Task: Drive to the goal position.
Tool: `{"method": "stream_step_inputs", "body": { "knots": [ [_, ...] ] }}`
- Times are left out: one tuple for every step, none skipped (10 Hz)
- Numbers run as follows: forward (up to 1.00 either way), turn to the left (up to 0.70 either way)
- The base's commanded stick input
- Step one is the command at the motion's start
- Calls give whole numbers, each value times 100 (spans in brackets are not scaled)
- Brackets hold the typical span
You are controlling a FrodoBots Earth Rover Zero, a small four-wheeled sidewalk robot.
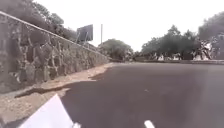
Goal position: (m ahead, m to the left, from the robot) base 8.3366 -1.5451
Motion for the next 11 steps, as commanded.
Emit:
{"method": "stream_step_inputs", "body": {
  "knots": [
    [50, -50],
    [50, -45],
    [50, -26],
    [50, -6],
    [50, 0],
    [50, 0],
    [50, 0],
    [50, 0],
    [50, 0],
    [50, 0],
    [50, 0]
  ]
}}
